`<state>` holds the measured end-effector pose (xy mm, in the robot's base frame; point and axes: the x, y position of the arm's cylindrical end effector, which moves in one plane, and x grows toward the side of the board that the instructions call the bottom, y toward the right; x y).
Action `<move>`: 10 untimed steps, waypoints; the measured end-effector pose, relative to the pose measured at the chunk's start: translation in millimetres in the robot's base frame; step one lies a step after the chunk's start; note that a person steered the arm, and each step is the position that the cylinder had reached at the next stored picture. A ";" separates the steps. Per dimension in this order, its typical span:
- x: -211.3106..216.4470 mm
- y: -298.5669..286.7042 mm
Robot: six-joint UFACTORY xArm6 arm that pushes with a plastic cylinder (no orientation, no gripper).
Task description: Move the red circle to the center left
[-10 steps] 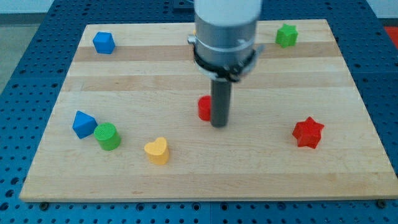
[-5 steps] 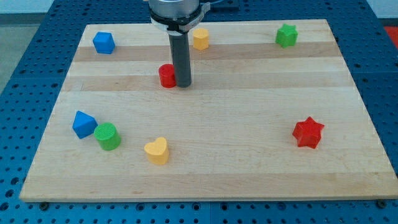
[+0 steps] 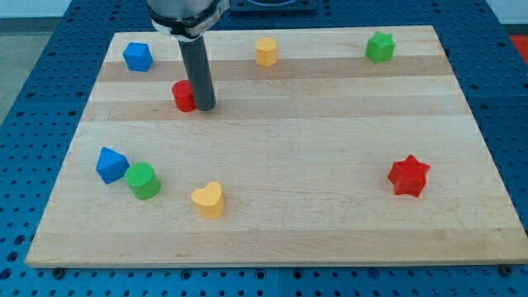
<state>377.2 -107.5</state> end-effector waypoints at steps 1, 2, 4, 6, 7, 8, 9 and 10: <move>-13.1 3.9; -16.6 -12.6; -17.9 -46.5; -23.3 -60.7; -51.5 -59.5; -44.4 -73.5; -31.4 -82.6; -15.2 -88.4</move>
